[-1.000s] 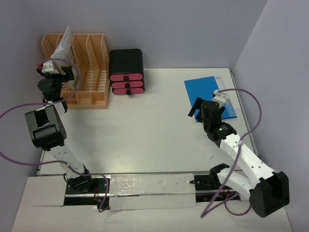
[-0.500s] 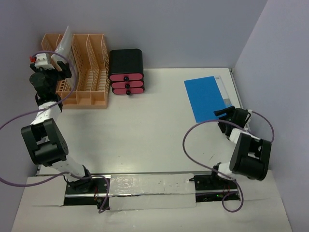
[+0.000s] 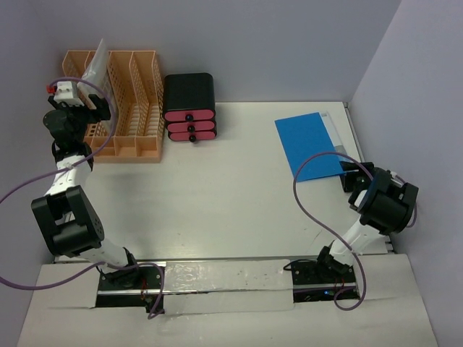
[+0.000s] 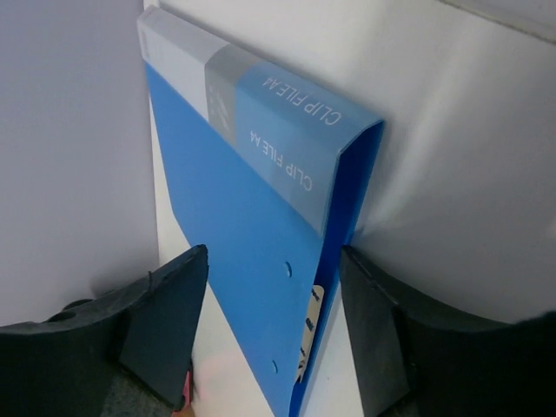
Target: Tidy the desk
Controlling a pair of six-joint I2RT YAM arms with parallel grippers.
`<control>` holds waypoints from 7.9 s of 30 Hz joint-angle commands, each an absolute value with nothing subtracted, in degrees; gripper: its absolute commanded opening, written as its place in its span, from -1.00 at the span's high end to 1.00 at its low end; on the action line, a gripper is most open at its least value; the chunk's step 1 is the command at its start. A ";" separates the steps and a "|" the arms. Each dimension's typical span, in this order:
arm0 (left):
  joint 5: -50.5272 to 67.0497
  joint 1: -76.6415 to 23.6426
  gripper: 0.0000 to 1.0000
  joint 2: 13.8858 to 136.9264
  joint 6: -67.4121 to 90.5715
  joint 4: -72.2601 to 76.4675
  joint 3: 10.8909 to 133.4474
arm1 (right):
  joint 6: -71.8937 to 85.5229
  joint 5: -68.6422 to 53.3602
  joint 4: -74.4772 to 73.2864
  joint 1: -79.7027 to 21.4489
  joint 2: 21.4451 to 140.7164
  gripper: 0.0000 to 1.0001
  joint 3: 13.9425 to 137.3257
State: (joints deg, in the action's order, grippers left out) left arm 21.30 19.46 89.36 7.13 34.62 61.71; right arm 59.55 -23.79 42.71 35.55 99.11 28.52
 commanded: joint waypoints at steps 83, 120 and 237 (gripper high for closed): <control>55.03 -22.61 -0.98 63.90 -51.21 -45.88 75.79 | -12.71 -2.47 -45.15 -40.54 55.90 1.00 69.78; 33.43 -43.77 -0.94 62.52 -44.90 -44.37 81.44 | -21.97 -2.02 -49.14 -56.95 59.81 1.00 76.50; 18.02 10.81 0.99 110.59 9.07 84.23 69.61 | -20.13 11.42 -0.26 -40.52 44.12 -0.69 40.34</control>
State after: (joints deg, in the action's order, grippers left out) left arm 15.03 10.53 108.36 6.25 68.01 70.01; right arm -20.38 12.38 -2.87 -41.19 44.51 40.71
